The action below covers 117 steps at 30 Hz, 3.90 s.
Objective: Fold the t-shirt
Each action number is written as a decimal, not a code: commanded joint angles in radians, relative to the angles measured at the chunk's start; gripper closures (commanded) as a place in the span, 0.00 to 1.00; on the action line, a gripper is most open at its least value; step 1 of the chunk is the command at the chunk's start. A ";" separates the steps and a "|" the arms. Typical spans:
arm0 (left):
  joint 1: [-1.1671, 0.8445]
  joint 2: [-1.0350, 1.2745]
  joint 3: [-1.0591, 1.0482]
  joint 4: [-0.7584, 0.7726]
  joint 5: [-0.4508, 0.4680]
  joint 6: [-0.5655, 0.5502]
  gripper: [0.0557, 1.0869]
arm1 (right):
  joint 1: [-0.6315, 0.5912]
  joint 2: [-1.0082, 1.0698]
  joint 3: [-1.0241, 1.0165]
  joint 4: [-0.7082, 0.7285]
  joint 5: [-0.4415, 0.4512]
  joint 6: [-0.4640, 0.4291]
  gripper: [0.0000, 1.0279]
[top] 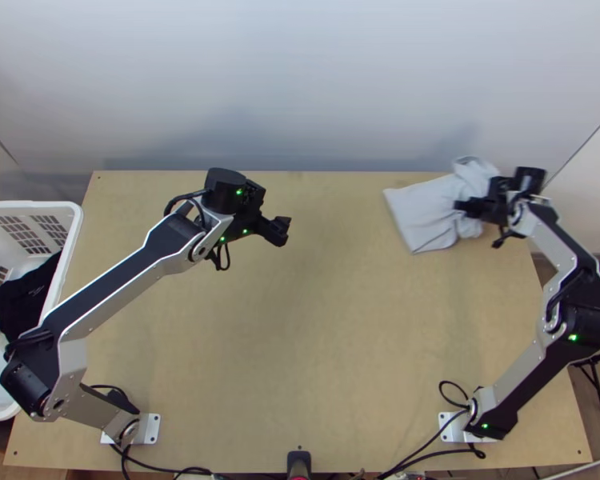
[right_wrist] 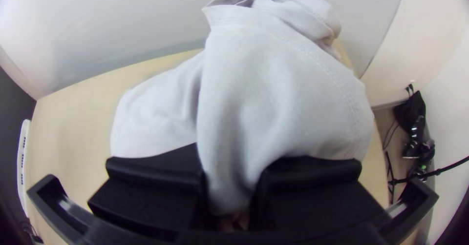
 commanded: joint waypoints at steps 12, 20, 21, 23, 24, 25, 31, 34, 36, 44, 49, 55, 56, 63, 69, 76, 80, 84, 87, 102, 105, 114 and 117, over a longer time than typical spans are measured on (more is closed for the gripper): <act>0.058 -0.064 -0.077 0.010 0.000 0.016 0.05 | -0.219 0.168 0.098 -0.002 0.057 -0.097 0.96; 0.065 -0.079 -0.091 0.012 0.000 0.019 0.05 | -0.272 0.140 0.103 -0.004 0.055 -0.093 0.96; 0.065 -0.079 -0.091 0.015 0.000 0.019 0.05 | -0.272 0.137 0.101 -0.004 0.055 -0.094 0.96; 0.065 -0.081 -0.094 0.016 0.000 0.018 0.05 | -0.271 0.122 0.104 -0.002 0.054 -0.093 0.96; 0.064 -0.081 -0.096 0.016 0.000 0.018 0.05 | -0.268 0.121 0.114 -0.002 0.044 -0.088 0.96; 0.062 -0.081 -0.099 0.016 0.000 0.016 0.05 | -0.262 0.117 0.118 -0.004 0.034 -0.079 0.96; 0.056 -0.094 -0.125 0.036 0.000 0.012 0.05 | -0.159 0.093 0.117 -0.011 0.026 -0.057 0.96; 0.058 -0.107 -0.135 0.036 0.000 0.010 0.05 | -0.096 0.087 0.132 -0.011 0.026 -0.037 0.96; 0.059 -0.117 -0.145 0.036 0.000 0.010 0.05 | -0.054 0.073 0.146 -0.013 0.026 -0.020 0.96; 0.070 -0.143 -0.183 0.050 0.000 0.016 0.05 | 0.140 -0.107 0.155 -0.045 0.020 0.035 0.96; 0.067 -0.139 -0.180 0.067 0.000 0.018 0.05 | 0.228 -0.183 0.167 -0.048 0.020 0.065 0.96; 0.062 -0.137 -0.186 0.071 0.000 0.013 0.05 | 0.262 -0.232 0.213 -0.028 0.021 0.134 0.96; 0.062 -0.137 -0.189 0.071 0.000 0.013 0.05 | 0.260 -0.234 0.209 -0.019 0.020 0.134 0.96; 0.067 -0.137 -0.212 0.087 0.000 0.013 0.05 | 0.196 -0.222 -0.023 0.124 0.021 0.084 0.96; 0.058 -0.130 -0.217 0.102 0.000 0.009 0.05 | 0.182 -0.176 -0.219 0.239 0.021 0.050 0.96; 0.059 -0.127 -0.218 0.113 0.000 0.009 0.05 | 0.183 -0.113 -0.253 0.331 0.021 0.000 0.96; 0.059 -0.130 -0.221 0.113 0.000 0.009 0.05 | 0.162 -0.080 -0.272 0.384 0.023 -0.094 0.96; 0.062 -0.130 -0.226 0.116 0.000 0.012 0.05 | 0.119 -0.053 -0.298 0.469 0.032 -0.203 0.96; 0.061 -0.124 -0.228 0.124 0.000 0.013 0.05 | 0.091 -0.047 -0.313 0.480 0.034 -0.289 0.96; 0.045 -0.064 -0.182 0.134 0.000 0.015 0.05 | -0.105 0.130 -0.215 0.596 0.063 -0.496 0.96; 0.052 -0.064 -0.183 0.133 0.000 0.018 0.05 | -0.137 0.162 -0.183 0.596 0.066 -0.494 0.96; 0.064 -0.064 -0.182 0.124 0.000 0.024 0.05 | -0.177 0.239 -0.118 0.596 0.129 -0.493 0.81; 0.064 -0.070 -0.178 0.119 0.000 0.019 0.05 | -0.168 0.226 -0.103 0.584 0.193 -0.458 0.06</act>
